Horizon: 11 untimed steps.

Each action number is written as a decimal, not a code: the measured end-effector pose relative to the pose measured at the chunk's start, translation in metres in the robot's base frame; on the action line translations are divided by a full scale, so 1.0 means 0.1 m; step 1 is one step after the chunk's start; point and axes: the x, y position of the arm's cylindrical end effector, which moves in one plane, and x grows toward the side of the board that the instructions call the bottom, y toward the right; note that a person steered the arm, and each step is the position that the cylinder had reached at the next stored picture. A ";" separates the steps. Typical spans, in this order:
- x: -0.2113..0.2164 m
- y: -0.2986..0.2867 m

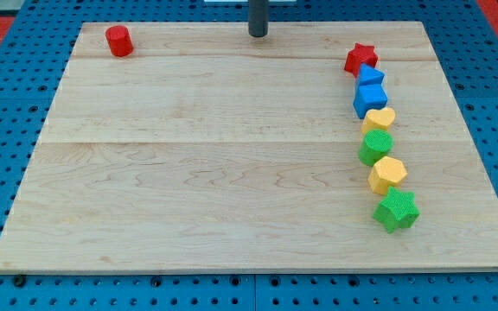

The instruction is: Separate blue blocks away from each other

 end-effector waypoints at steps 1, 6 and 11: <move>0.00 0.48; 0.59 2.15; 1.20 2.58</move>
